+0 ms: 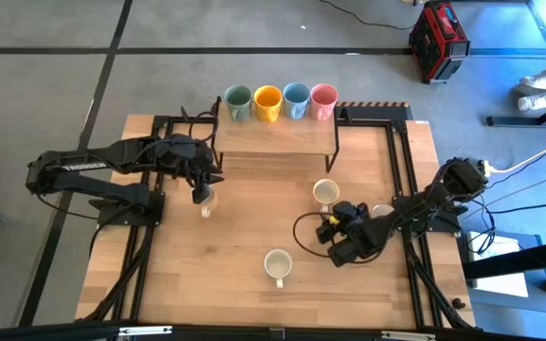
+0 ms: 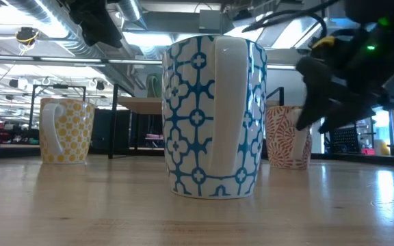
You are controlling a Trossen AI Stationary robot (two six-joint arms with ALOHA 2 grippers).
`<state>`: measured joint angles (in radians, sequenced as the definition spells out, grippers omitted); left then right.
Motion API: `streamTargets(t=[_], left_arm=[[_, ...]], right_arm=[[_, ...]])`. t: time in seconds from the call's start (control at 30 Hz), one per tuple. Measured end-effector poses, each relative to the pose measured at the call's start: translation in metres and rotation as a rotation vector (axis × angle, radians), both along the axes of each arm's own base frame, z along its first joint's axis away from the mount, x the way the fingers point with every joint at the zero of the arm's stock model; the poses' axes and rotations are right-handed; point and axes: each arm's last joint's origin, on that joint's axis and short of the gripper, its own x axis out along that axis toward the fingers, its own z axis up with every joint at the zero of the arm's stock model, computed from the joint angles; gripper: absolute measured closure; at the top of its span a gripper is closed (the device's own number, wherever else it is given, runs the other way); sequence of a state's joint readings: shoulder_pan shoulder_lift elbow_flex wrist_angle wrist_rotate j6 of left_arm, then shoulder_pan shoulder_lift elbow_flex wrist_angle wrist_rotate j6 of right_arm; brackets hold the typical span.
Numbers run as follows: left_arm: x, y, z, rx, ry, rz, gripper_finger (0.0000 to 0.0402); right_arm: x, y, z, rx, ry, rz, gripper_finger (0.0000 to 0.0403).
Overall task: Place coffee mugs
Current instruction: Put the red patterned mug on the shelf
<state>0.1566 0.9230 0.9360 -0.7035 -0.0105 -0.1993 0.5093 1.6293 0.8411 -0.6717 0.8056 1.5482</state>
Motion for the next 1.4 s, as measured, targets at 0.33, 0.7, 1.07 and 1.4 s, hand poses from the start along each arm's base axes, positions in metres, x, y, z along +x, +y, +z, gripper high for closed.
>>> streamTargets(t=[0.33,0.7,1.07,1.4], left_arm=[[0.000,0.000,0.000,-0.001,0.002,0.000,0.0296],[0.000,0.000,0.000,-0.001,0.003,0.000,0.0296],[0.000,0.000,0.000,-0.001,0.003,0.000,0.0296],[0.000,0.000,0.000,0.003,0.004,0.005,0.0296]], right_arm=[[0.005,0.002,0.004,0.006,-0.117,-0.029,0.0127],[0.015,-0.018,0.004,0.053,-0.172,-0.157,0.0127],[0.000,-0.032,-0.002,0.082,-0.095,-0.365,0.0127],[0.000,-0.023,0.009,0.003,-0.024,-0.163,0.0127]])
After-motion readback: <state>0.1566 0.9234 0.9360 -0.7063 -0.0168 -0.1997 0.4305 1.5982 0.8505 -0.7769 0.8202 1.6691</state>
